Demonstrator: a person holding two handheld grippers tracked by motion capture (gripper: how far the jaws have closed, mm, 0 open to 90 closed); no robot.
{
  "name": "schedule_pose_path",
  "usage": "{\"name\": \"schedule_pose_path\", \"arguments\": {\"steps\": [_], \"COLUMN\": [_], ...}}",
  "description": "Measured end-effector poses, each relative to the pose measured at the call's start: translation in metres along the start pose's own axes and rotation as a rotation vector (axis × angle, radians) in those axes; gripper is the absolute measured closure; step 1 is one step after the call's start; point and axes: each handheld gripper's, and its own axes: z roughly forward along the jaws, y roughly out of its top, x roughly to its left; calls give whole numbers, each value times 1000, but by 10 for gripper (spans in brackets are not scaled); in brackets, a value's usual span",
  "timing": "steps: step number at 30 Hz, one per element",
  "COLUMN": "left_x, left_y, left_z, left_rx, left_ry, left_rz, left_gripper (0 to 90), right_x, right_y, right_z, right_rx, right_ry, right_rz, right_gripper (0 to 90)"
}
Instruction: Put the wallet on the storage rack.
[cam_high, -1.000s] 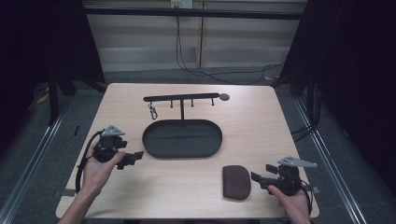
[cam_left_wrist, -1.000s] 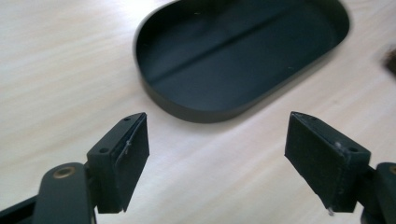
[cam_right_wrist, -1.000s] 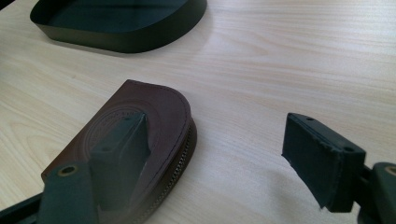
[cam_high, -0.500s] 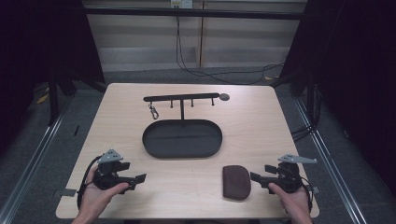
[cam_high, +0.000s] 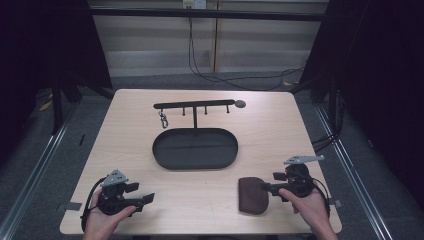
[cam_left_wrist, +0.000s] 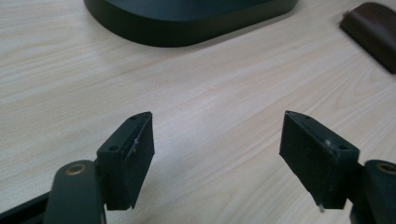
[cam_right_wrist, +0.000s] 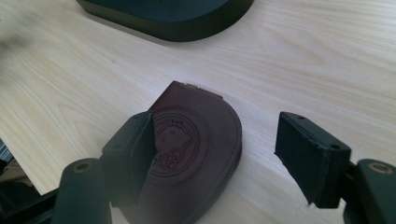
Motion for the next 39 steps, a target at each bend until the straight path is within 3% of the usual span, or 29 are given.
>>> {"name": "schedule_pose_path", "arguments": {"steps": [3, 5, 6, 8, 10, 12, 13, 14, 15, 16, 17, 18, 19, 20, 21, 29, 35, 36, 39], "left_x": [0, -2, -2, -3, -3, -6, -8, -10, -11, -12, -12, -12, -11, -11, -10, -7, -6, -4, -3], "left_y": [0, 1, 1, 1, 1, 0, 1, 1, 1, 1, 1, 1, 1, 1, 1, 2, 2, 2, 2], "left_z": [5, 6, 6, 7, 8, 8, 6, 6, 5, 5, 5, 5, 5, 5, 4, 3, 3, 3, 2], "left_rx": [49, 38, 38, 58, 74, 68, 57, 46, 45, 40, 37, 40, 38, 38, 35, 35, 30, 36, 31], "left_ry": [14, 17, 17, 0, -5, -21, -20, -26, -35, -33, -32, -30, -30, -30, -30, -28, -21, -21, -21], "left_rz": [20, 29, 29, 42, 57, 74, 90, 94, 103, 102, 101, 106, 106, 106, 101, 93, 84, 84, 79], "left_gripper": [243, 248, 248, 247, 247, 246, 252, 252, 257, 257, 257, 257, 257, 256, 256, 256, 256, 256, 256], "right_x": [0, 2, 2, 5, 5, 6, 6, 6, 7, 7, 11, 11, 13, 13, 14, 16, 20, 22, 22], "right_y": [4, 7, 7, 12, 13, 17, 21, 21, 24, 24, 27, 27, 31, 31, 34, 46, 52, 53, 52], "right_z": [6, 11, 11, 16, 17, 20, 24, 24, 28, 28, 32, 32, 38, 38, 42, 53, 65, 70, 76], "right_rx": [44, 98, 98, 156, 174, 213, 258, 258, 302, 302, 356, 356, 408, 408, 446, 499, 530, 561, 581], "right_ry": [11, -4, -4, 3, -3, -14, -23, -23, -21, -21, -20, -20, 2, 2, 3, -32, -24, -40, -46], "right_rz": [0, -12, -12, -29, -26, -23, -24, -24, -34, -34, -41, -41, -48, -48, -47, -62, -79, -79, -80], "right_gripper": [329, 336, 336, 336, 329, 303, 260, 260, 208, 208, 186, 186, 187, 187, 185, 178, 176, 169, 141]}}
